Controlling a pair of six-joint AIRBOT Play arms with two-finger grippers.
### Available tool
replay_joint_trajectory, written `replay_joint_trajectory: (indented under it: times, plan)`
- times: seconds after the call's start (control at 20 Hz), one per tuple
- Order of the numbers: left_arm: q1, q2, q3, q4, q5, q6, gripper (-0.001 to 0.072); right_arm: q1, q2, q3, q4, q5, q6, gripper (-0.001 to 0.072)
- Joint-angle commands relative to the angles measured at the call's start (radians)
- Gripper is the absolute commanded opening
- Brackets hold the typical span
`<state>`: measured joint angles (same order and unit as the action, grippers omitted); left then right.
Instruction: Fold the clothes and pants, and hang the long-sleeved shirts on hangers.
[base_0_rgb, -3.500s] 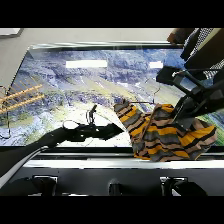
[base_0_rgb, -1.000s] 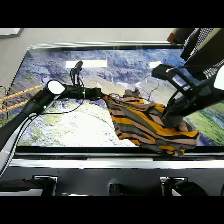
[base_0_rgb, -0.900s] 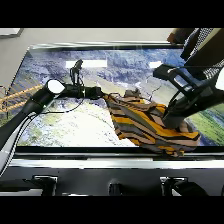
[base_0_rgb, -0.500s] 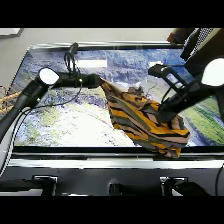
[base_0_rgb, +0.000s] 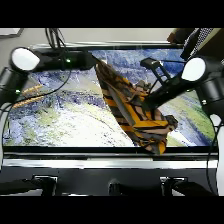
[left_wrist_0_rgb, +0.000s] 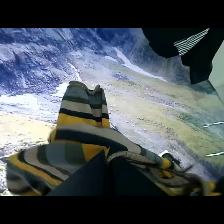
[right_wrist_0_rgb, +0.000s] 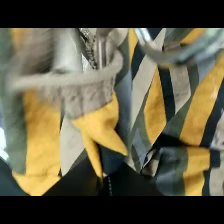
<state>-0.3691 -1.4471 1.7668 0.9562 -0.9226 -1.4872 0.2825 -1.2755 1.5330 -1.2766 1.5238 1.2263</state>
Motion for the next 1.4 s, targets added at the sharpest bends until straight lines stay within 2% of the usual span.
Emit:
replay_joint_trajectory:
  times: [0.0, 0.15, 0.25, 0.35, 0.45, 0.6, 0.65, 0.75, 0.8, 0.85, 0.9, 1.05, 1.15, 1.2, 1.35]
  plan:
    - [-0.002, 0.068, 0.033, 0.063, -0.106, -0.095, 0.0015, 0.092, -0.025, 0.0, -0.002, -0.207, 0.06, 0.0016]
    - [-0.015, 0.129, 0.013, 0.155, -0.261, -0.191, 0.0015, 0.184, -0.023, 0.003, -0.108, -0.331, 0.148, 0.0016]
    - [-0.047, 0.179, -0.077, 0.27, -0.29, -0.249, 0.0016, 0.203, -0.007, 0.006, -0.113, -0.32, 0.172, 0.0016]
    - [-0.069, 0.233, -0.229, 0.309, -0.239, -0.304, 0.0016, 0.203, 0.028, 0.006, -0.116, -0.278, 0.192, 0.0017]
    - [-0.096, 0.258, -0.367, 0.277, -0.172, -0.305, 0.0018, 0.203, 0.072, 0.005, -0.122, -0.248, 0.192, 0.0017]
    - [-0.158, 0.251, -0.455, 0.214, -0.071, -0.29, 0.0026, 0.203, 0.1, 0.005, -0.119, -0.215, 0.192, 0.0017]
    - [-0.169, 0.251, -0.46, 0.215, -0.043, -0.29, 0.0109, 0.203, 0.1, 0.005, -0.117, -0.2, 0.192, 0.0017]
    - [-0.153, 0.259, -0.452, 0.215, -0.014, -0.29, 0.053, 0.203, 0.101, 0.005, -0.11, -0.17, 0.179, 0.0017]
    - [-0.128, 0.265, -0.443, 0.215, -0.019, -0.282, 0.0624, 0.203, 0.1, 0.005, -0.111, -0.154, 0.153, 0.0017]
    - [-0.09, 0.275, -0.43, 0.215, -0.036, -0.243, 0.0639, 0.203, 0.101, 0.005, -0.111, -0.141, 0.116, 0.0017]
    - [-0.042, 0.288, -0.416, 0.215, -0.056, -0.201, 0.0693, 0.203, 0.101, 0.005, -0.112, -0.131, 0.078, 0.0017]
    - [0.111, 0.33, -0.394, 0.214, -0.091, -0.038, 0.0688, 0.203, 0.101, 0.005, -0.111, -0.127, -0.12, 0.0017]
    - [0.175, 0.333, -0.394, 0.214, -0.113, 0.156, 0.0678, 0.203, 0.1, 0.004, -0.111, -0.128, -0.328, 0.0018]
    - [0.183, 0.329, -0.394, 0.215, -0.144, 0.281, 0.0678, 0.203, 0.1, 0.0, -0.111, -0.131, -0.424, 0.0019]
    - [0.168, 0.309, -0.397, 0.216, -0.225, 0.536, 0.067, 0.203, 0.089, 0.0, -0.095, -0.138, -0.595, 0.0019]
